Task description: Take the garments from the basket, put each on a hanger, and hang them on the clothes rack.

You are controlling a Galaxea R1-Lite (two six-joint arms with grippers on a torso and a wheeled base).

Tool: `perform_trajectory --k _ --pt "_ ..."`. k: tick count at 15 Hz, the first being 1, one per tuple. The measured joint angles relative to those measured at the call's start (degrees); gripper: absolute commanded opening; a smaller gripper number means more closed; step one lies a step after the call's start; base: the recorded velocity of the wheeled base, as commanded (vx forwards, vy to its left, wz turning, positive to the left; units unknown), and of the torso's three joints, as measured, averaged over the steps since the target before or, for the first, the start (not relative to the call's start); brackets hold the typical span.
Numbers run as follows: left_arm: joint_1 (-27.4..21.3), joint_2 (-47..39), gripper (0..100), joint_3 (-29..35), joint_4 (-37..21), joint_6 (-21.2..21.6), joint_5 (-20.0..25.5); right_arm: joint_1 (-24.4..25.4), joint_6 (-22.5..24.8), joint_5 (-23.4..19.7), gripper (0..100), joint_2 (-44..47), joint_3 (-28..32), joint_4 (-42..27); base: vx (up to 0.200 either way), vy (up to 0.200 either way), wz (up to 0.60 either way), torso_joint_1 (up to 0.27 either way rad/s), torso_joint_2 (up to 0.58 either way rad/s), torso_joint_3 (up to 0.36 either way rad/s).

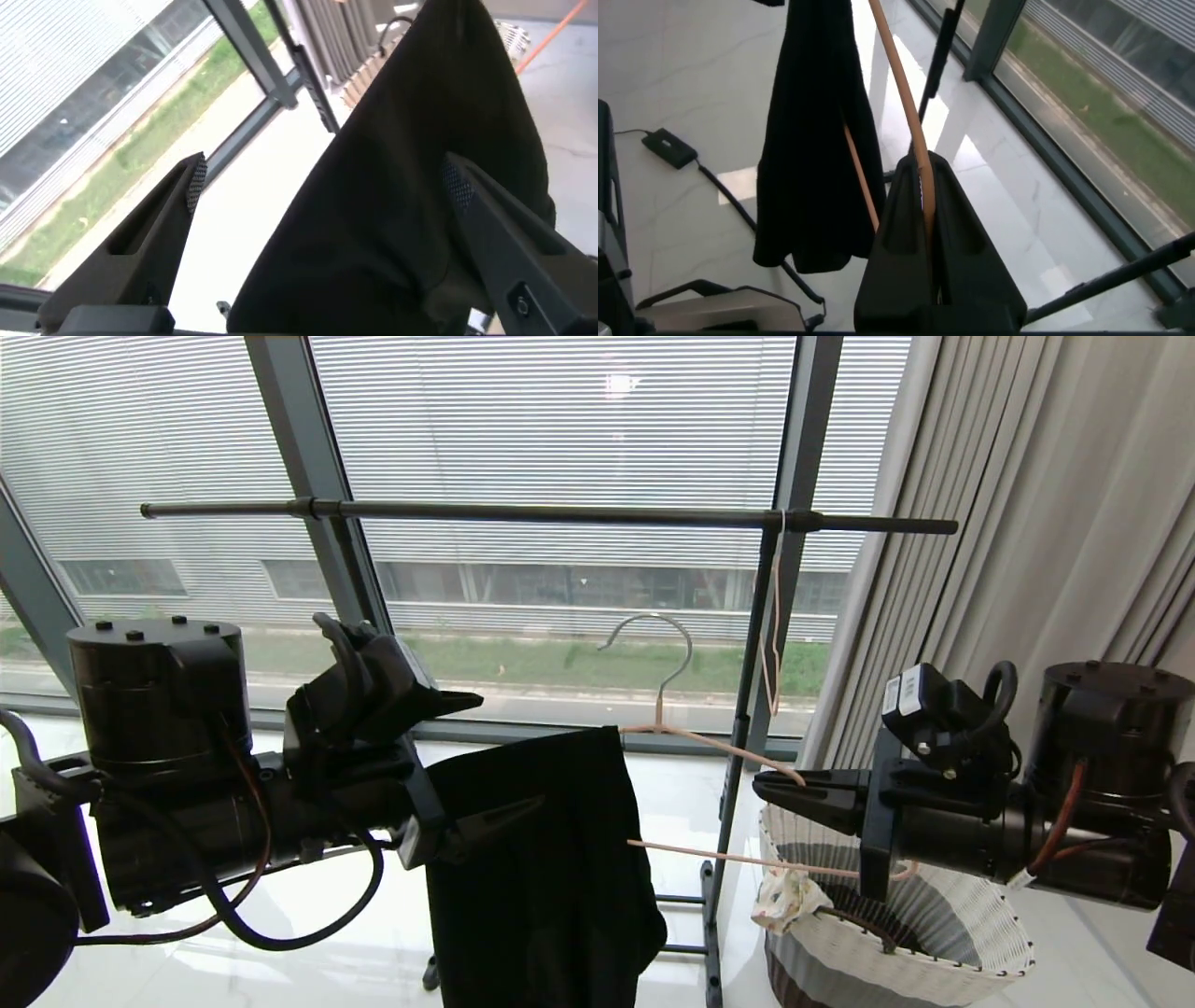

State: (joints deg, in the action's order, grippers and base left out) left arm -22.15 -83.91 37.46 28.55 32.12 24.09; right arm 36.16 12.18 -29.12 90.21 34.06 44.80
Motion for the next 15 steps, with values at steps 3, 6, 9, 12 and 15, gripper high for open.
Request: perform_trajectory --k 3,6,9,12,15 --pt "-1.96 0.2 100 -1.94 0.07 0.11 0.0 2.38 1.5 0.04 0 -1.46 -1.23 -0.02 0.0 0.0 0.0 0.0 0.0 0.0" --pt "-2.71 0.78 100 -4.56 -0.01 0.12 -0.01 4.19 3.89 0.06 0 -2.73 -2.82 -0.09 0.0 0.0 0.0 0.0 0.0 0.0" --pt "-4.13 1.72 100 -6.4 -0.01 0.12 -0.01 5.74 4.62 0.06 0 -3.83 -3.99 -0.11 0.0 0.0 0.0 0.0 0.0 0.0" --pt "-6.07 2.21 0 -7.47 -0.01 0.2 -0.01 7.39 5.41 0.12 0 -4.27 -4.16 -0.16 0.0 0.0 0.0 0.0 0.0 0.0" --pt "-6.53 2.43 0 -7.64 0.0 0.22 0.0 8.66 5.85 0.04 0 -4.38 -4.27 -0.27 0.0 0.0 0.0 0.0 0.0 0.0"
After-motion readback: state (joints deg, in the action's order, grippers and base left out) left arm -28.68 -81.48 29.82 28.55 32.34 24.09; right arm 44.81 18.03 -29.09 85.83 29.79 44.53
